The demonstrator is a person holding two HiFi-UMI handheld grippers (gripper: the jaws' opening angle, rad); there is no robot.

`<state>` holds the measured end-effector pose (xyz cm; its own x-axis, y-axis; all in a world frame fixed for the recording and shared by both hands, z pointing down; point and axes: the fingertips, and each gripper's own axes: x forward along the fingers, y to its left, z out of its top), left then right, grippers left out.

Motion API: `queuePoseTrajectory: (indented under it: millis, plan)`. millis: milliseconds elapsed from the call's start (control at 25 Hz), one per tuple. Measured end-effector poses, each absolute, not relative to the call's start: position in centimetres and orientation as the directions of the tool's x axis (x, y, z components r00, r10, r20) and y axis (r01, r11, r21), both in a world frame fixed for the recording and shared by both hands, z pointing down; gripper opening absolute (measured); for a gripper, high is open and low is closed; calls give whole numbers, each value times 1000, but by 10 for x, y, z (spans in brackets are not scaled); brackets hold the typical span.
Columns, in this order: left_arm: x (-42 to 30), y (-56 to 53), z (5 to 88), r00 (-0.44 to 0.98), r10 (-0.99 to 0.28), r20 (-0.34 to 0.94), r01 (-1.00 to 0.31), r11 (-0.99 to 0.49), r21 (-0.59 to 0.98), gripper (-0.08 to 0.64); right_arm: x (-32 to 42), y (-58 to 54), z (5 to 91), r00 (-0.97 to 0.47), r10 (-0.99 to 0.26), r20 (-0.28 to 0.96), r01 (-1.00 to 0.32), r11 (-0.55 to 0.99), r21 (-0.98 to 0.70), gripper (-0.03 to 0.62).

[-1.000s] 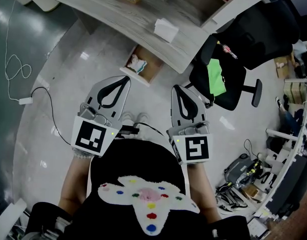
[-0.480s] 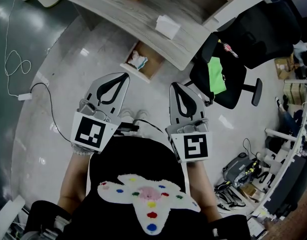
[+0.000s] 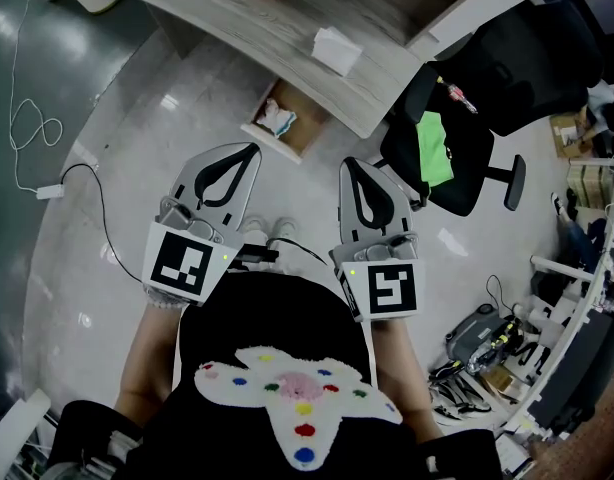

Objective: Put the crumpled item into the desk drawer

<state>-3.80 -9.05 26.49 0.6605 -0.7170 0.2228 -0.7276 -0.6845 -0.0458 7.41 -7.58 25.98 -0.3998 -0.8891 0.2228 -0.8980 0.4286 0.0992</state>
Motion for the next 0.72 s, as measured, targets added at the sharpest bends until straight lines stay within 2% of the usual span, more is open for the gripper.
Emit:
queuePoseTrajectory:
  millis: [720]
  plan:
    - [-41, -90, 268, 657, -717, 234, -728, -683, -49, 12, 70, -80, 257, -410, -886, 215, -892, 439, 110, 3]
